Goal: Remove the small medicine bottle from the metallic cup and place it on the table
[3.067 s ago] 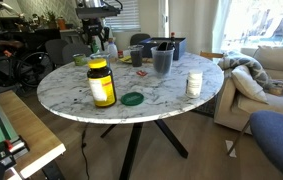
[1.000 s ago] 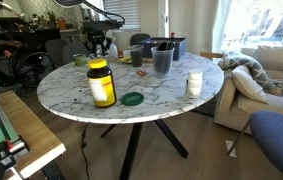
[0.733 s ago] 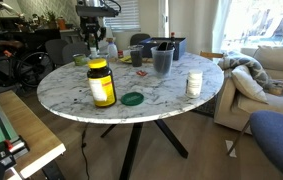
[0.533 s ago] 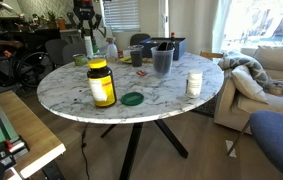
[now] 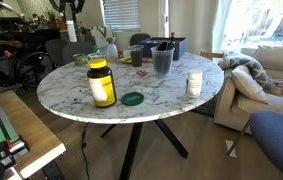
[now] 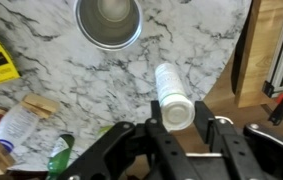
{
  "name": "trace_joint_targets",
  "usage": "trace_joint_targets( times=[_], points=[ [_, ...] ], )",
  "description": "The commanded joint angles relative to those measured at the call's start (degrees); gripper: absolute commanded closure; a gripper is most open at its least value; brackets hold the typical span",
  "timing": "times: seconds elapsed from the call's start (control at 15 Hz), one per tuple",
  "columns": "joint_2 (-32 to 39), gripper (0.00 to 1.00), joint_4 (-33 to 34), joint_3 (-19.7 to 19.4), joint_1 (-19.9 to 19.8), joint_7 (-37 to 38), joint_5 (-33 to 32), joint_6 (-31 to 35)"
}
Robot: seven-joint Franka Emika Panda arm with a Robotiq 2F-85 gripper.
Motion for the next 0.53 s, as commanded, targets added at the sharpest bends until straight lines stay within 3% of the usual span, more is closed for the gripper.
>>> trace_joint_targets(
  times=[0.0,0.2,0.27,0.47],
  points=[
    [0.13,0.63,-0.83,-0.28,1.47,-0.43,0.27,-0.27],
    [0.21,0.63,-1.74,-0.18,2.21,-1.33,0.45,-0.28],
    [0.19,0.88,-1.74,-0.24,2.19,-1.47,0.45,-0.28],
    [8.06,0.88,1.90,1.06,3.67,6.72,8.02,12.33]
  ],
)
